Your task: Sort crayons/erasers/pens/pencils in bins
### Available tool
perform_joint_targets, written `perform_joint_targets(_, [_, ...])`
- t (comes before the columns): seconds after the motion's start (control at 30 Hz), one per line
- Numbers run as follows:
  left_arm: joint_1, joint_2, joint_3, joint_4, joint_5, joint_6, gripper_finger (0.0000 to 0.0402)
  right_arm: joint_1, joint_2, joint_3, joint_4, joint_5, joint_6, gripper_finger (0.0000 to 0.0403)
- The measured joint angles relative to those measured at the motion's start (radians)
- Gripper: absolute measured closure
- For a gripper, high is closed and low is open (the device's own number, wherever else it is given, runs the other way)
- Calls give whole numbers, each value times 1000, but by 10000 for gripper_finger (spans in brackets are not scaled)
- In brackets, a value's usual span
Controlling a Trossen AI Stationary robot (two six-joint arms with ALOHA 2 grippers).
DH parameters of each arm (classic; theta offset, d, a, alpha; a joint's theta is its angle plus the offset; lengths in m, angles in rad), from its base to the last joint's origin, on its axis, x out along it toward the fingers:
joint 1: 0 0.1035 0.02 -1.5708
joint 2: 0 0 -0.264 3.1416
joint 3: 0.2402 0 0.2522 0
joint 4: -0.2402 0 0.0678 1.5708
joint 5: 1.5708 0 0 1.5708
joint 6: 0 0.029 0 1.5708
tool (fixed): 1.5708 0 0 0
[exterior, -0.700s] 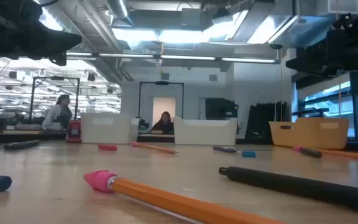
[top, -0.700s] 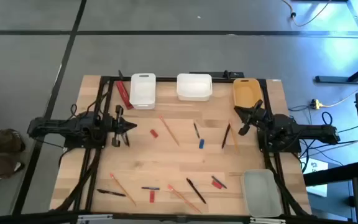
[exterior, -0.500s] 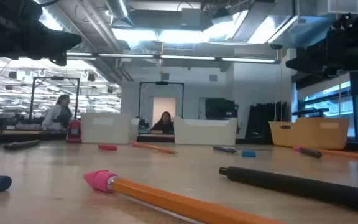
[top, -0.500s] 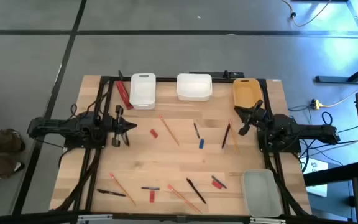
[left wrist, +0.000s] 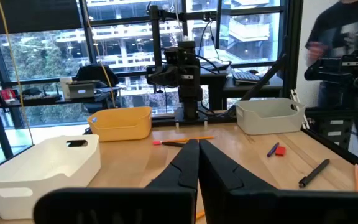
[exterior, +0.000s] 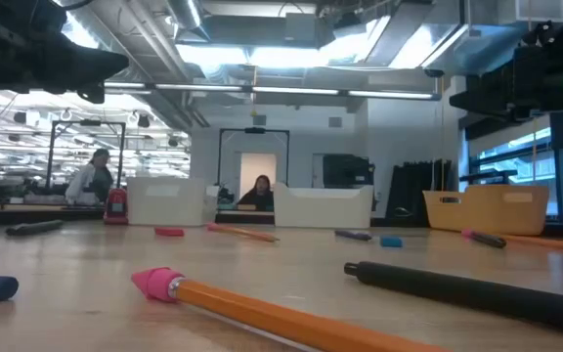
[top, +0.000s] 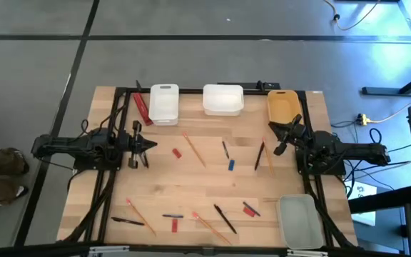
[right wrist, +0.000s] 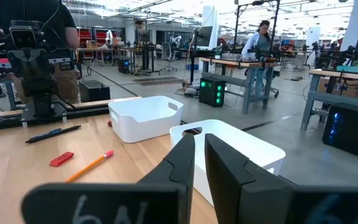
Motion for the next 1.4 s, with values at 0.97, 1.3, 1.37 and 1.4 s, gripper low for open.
perform_joint_targets(0.97, [0, 0, 0, 0, 0, 0, 401, 0, 0, 0, 26, 0, 28, 361])
perform_joint_targets(1.3, [0, 0, 0, 0, 0, 0, 401, 0, -1, 0, 245, -1, 0, 361])
perform_joint_targets(1.37, [0, 0, 0, 0, 0, 0, 401, 0, -1, 0, 277, 0, 0, 361])
perform_joint_targets(1.4, [0, 0, 0, 0, 0, 0, 401, 0, -1, 0, 300, 0, 5, 361])
